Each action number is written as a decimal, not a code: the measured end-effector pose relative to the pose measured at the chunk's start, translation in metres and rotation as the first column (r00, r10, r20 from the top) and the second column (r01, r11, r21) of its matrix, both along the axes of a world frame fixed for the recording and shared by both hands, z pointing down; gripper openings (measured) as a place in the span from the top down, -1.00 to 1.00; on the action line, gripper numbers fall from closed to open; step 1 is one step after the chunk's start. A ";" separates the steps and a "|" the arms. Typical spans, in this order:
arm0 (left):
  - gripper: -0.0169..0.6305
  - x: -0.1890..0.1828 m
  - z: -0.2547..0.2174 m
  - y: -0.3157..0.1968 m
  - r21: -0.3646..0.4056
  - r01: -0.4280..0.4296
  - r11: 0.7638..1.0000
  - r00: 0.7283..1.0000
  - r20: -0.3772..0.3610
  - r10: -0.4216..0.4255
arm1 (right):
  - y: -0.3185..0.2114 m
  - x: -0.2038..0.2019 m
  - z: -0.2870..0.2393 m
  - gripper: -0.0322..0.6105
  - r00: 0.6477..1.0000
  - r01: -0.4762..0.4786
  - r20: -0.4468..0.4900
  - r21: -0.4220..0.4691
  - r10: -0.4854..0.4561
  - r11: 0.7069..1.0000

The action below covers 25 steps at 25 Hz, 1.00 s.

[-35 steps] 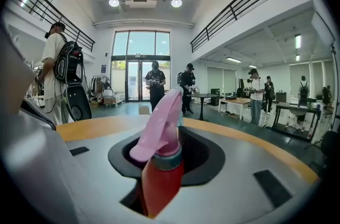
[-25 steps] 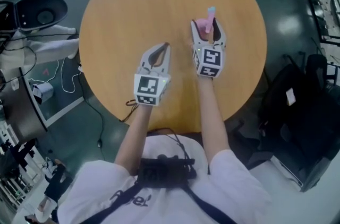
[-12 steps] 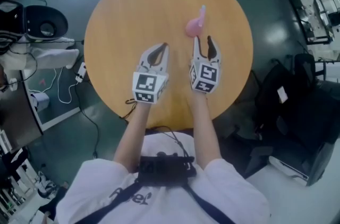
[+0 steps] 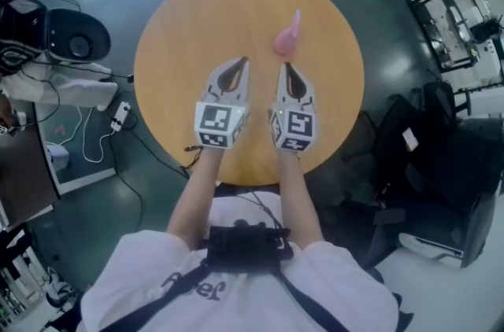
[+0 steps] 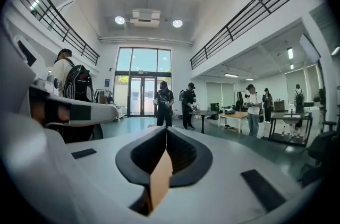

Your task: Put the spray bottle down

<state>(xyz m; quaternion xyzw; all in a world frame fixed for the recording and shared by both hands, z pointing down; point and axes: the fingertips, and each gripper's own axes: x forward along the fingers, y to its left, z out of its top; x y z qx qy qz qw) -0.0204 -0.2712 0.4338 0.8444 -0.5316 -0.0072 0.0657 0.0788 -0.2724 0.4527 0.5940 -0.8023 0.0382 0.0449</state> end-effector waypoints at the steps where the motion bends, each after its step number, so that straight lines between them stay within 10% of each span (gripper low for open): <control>1: 0.91 -0.003 -0.007 0.003 0.014 0.000 1.000 1.000 -0.004 0.000 | 0.005 -0.006 -0.007 0.82 1.000 0.007 0.003 0.013 -0.007 1.000; 25: 0.91 -0.028 -0.050 0.065 0.102 -0.032 0.994 0.999 -0.010 0.033 | 0.079 -0.039 -0.072 0.83 0.999 -0.044 0.001 0.152 0.044 0.987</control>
